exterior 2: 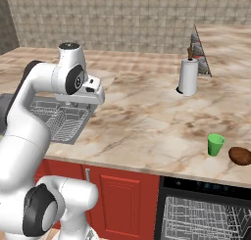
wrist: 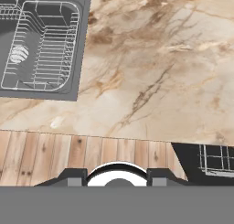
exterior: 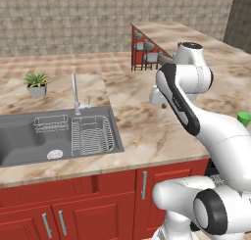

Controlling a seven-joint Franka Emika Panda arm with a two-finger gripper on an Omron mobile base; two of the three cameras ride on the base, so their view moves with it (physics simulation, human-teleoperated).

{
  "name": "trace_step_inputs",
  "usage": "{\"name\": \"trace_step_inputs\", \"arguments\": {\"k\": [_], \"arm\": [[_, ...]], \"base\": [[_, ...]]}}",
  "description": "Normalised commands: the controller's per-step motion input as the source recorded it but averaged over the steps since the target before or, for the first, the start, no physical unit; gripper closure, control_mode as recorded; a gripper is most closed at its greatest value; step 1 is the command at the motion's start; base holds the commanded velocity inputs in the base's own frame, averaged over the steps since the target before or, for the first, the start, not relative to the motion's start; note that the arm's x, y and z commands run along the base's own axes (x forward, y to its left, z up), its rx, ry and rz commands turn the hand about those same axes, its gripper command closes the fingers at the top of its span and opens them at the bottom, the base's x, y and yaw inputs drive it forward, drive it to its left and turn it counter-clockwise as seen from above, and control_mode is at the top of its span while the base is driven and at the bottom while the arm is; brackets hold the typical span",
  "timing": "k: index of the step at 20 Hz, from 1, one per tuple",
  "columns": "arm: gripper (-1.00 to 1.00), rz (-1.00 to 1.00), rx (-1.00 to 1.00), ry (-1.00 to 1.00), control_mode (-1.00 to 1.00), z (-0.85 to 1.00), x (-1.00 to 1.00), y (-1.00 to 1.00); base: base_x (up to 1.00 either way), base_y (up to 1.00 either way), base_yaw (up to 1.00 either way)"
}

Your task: Pick up the cup and bowl from the counter, place them in the dishwasher, and close the dishwasher door.

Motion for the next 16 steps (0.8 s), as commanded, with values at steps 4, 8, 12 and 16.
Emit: {"name": "trace_step_inputs", "arguments": {"k": [4,8,12,16], "arm": [[-1.00,0.00,0.00,0.00,-1.00,0.00,0.00,-0.10],[-1.00,0.00,0.00,0.00,-1.00,0.00,0.00,-0.26],[-1.00,0.00,0.00,0.00,-1.00,0.00,0.00,-0.31],[-1.00,0.00,0.00,0.00,-1.00,0.00,0.00,-0.31]], "base": [[0.00,0.00,0.00],[0.00,0.00,0.00],[0.00,0.00,0.00],[0.00,0.00,0.00]]}}
